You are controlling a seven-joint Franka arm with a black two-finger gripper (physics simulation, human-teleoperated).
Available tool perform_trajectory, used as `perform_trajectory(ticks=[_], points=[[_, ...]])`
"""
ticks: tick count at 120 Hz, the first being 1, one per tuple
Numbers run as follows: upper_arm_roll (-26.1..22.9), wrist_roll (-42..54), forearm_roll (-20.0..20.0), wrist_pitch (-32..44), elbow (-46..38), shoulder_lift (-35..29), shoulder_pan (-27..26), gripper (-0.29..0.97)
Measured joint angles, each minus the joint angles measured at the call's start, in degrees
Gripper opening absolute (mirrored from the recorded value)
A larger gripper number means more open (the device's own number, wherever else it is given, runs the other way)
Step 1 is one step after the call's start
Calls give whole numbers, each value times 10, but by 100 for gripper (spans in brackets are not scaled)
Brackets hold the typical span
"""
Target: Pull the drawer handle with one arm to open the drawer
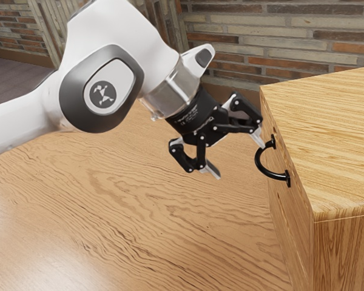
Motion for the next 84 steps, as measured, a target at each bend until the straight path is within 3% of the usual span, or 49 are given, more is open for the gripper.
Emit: perform_trajectory(ticks=[52, 84], points=[[1, 16, -28, -2, -18, 4, -3, 68], [7, 24, -27, -3, -50, -28, 7, 58]])
